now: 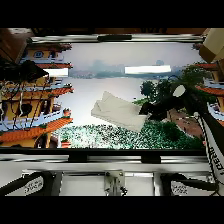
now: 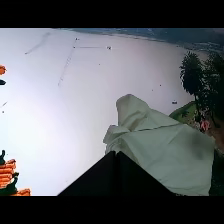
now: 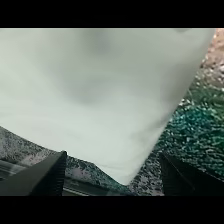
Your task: Fold the shirts.
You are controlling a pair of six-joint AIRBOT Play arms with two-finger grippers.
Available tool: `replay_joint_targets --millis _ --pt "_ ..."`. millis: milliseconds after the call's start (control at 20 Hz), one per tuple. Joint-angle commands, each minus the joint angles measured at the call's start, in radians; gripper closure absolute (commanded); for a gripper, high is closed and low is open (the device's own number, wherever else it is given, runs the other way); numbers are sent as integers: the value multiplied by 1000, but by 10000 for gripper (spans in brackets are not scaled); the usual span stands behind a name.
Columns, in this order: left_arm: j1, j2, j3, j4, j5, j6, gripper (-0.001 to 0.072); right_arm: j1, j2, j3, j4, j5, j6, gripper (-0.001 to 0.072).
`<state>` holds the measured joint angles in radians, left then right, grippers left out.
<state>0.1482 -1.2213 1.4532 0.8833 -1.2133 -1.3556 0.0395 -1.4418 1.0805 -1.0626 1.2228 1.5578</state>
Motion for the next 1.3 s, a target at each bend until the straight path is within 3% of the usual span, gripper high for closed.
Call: replay_joint_targets --millis 0,200,450,500,600,650,850,1050,1250 --pt "0 0 0 0 0 0 671 -58 15 -21 -26 9 4 33" --pt "0 0 0 0 1 1 671 -28 -55 -80 114 -146 -17 33" --pt "0 0 0 0 1 1 671 25 -184 -80 260 -186 -61 34" --pt "0 0 0 0 1 1 671 32 -195 -80 286 -193 -81 116" --pt "0 0 0 0 6 1 671 32 -187 -66 321 -215 -132 580" --pt "0 0 0 0 10 1 671 25 -178 -35 325 -207 -156 640" --pt "0 0 0 0 27 1 671 -6 -98 205 328 -130 -196 648" --pt "0 0 0 0 54 1 671 -74 -67 502 279 -31 -73 648" --pt "0 0 0 0 57 1 671 -179 -67 657 85 45 27 648"
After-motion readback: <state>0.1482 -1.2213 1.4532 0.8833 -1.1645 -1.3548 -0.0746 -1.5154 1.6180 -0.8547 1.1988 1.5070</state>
